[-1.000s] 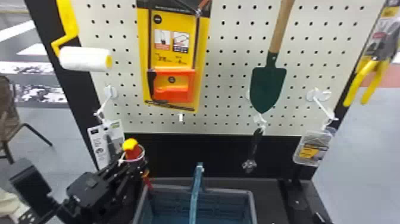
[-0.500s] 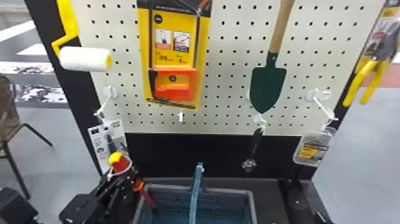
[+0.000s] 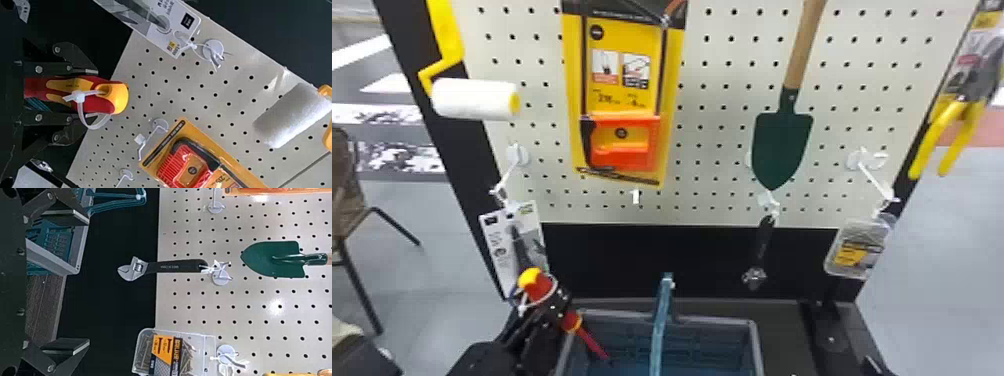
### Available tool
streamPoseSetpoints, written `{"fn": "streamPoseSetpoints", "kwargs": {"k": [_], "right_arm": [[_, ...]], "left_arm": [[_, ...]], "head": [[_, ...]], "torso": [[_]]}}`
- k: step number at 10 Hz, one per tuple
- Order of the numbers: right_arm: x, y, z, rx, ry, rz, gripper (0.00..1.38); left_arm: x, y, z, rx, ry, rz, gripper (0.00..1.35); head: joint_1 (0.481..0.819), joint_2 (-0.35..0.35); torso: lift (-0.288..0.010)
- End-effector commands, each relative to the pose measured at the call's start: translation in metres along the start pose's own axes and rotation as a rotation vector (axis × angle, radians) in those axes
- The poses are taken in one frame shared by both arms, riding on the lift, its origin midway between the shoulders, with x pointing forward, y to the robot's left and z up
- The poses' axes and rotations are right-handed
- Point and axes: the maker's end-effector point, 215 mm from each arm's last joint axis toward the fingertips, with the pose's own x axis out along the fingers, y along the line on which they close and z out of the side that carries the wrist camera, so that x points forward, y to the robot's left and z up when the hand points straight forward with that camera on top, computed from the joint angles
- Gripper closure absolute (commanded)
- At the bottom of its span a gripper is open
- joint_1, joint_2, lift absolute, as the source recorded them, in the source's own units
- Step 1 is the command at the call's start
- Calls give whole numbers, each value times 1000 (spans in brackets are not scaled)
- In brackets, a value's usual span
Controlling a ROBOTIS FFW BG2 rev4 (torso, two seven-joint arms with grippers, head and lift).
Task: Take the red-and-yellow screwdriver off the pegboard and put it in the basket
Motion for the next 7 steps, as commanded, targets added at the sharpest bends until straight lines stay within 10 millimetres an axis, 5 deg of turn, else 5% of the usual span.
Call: {"fn": "streamPoseSetpoints", "kwargs": {"k": [1,3,7], "right_arm": [[0,0,0,-1,0,1,206],[0,0,2,-2,-4,1,206],[0,0,2,-3,-4,2,206]], "left_arm": [[-2,4,-17,-39,22,11,1104],[3,4,-47,-93,59,4,1104],[9,-1,-67,-119,87,-18,1104]], "head": [[549,0],[549,0],[549,0]], "torso": [[-100],[-100],[-100]]}}
